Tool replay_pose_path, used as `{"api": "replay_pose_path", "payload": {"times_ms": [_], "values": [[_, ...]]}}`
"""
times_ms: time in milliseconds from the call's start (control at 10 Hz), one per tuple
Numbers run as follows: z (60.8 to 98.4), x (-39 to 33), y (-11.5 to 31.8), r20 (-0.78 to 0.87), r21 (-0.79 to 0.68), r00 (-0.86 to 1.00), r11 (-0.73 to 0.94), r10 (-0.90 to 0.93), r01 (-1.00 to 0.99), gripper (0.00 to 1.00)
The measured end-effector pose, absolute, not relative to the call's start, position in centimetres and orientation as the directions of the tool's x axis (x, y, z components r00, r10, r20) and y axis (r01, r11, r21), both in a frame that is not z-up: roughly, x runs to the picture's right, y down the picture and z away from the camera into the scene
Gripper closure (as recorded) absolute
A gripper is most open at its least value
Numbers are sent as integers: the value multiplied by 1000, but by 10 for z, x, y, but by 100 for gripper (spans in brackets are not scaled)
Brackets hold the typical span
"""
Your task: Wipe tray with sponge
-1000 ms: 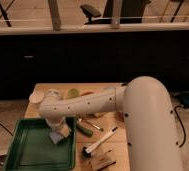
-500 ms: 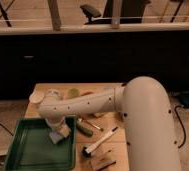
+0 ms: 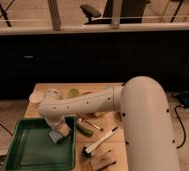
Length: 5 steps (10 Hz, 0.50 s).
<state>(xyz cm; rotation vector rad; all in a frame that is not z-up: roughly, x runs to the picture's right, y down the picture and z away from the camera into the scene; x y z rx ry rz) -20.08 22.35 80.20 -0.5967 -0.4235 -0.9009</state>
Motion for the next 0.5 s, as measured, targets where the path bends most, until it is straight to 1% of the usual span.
{"api": "replay_pose_path", "payload": {"times_ms": [500], "values": [[806, -230, 229, 650, -218, 450, 417, -613, 883, 100]]}}
